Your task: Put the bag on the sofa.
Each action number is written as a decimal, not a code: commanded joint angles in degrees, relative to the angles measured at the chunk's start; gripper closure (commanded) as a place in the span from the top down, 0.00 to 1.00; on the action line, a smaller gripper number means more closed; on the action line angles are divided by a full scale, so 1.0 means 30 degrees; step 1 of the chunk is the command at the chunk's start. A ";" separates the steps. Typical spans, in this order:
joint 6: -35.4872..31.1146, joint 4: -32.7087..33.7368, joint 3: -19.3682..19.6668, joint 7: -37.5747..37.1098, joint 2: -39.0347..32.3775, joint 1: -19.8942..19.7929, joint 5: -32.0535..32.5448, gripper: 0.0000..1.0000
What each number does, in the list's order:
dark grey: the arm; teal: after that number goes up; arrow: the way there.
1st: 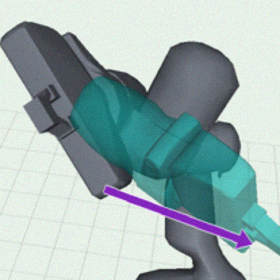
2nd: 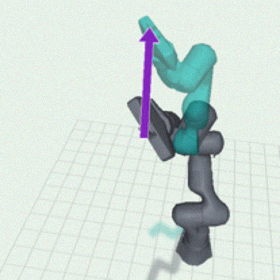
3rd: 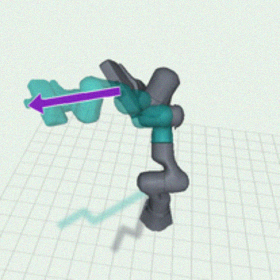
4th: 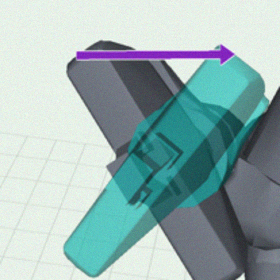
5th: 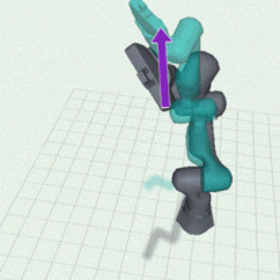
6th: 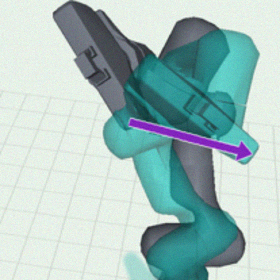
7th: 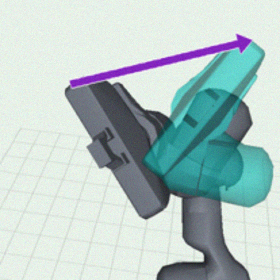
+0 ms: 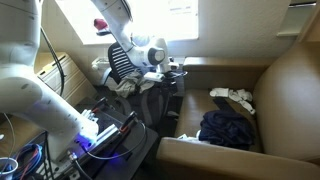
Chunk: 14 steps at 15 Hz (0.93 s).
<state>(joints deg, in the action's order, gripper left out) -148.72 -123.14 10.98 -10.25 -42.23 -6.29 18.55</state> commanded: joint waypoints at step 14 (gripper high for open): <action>0.5461 0.3906 -0.1455 0.9527 -0.2493 -0.1745 -0.0240 1.00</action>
<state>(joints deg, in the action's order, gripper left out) -130.79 -110.02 8.87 13.19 -48.92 -11.18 16.52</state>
